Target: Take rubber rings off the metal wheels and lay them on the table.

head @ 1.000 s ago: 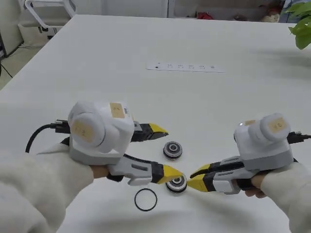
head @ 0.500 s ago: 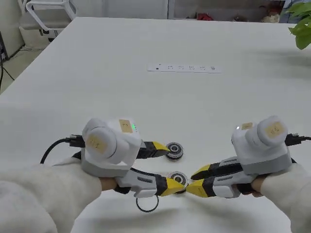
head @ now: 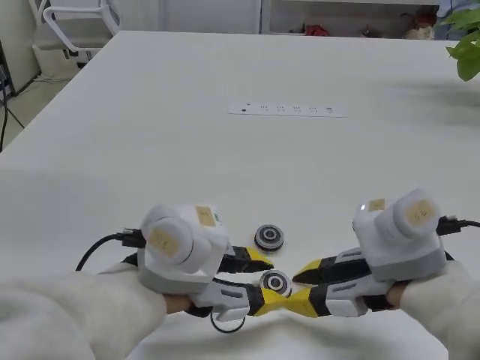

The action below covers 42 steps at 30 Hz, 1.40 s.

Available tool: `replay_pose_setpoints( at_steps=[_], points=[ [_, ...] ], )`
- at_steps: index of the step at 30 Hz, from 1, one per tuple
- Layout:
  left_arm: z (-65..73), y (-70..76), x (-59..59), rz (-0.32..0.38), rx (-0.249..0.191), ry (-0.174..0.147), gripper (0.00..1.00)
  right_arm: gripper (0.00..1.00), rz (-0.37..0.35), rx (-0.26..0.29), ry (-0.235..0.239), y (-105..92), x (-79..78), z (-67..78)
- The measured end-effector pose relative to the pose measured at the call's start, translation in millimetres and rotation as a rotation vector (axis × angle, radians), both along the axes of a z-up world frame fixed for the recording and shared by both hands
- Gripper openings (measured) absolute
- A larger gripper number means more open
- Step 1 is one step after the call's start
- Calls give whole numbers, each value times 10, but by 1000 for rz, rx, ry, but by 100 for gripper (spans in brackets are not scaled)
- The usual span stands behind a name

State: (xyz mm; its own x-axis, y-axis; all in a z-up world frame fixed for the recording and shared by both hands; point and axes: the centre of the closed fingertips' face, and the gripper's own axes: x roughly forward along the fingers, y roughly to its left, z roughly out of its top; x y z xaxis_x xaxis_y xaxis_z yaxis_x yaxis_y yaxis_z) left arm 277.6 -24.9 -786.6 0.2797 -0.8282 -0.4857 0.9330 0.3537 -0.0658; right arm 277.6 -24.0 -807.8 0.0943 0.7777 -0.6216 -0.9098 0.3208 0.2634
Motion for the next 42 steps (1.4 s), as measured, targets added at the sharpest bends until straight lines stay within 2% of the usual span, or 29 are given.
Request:
replay_pose_setpoints(
  at_steps=[2, 6, 10, 12, 13, 15, 16, 22, 24, 32, 42],
  points=[
    [-26, 6, 4, -3, 17, -21, 26, 27, 5, -2, -10, 6, 2, -1],
    [-33, 4, 9, 3, 11, -10, 23, 26, 13, 1, -24, 13, 2, -1],
    [-52, 18, 48, 26, 19, -25, 17, 25, 25, 0, -37, 23, -3, -1],
    [-50, 16, 61, 33, 11, -19, 15, 24, 26, 1, -35, 27, -7, -2],
    [-50, 17, 61, 29, 12, -26, 15, 24, 27, -2, -38, 26, -9, -5],
    [-49, 14, 46, 6, 26, -64, 15, 23, 29, -1, -44, 26, -2, -1],
    [-58, 15, 46, 15, 23, -44, 15, 22, 27, 4, -45, 30, 4, 6],
    [-58, 16, 64, 19, 15, -42, 15, 20, 42, -7, -52, 27, -11, -22],
    [-55, 17, 68, 27, 8, -31, 15, 16, 60, -32, -87, 12, -4, -46],
    [-50, 20, 69, 33, -14, -33, 15, 14, 66, -38, -90, 2, 1, -50],
    [-49, 16, 66, 36, -17, -35, 15, 13, 68, -42, -97, 4, 21, -53]
  ],
)
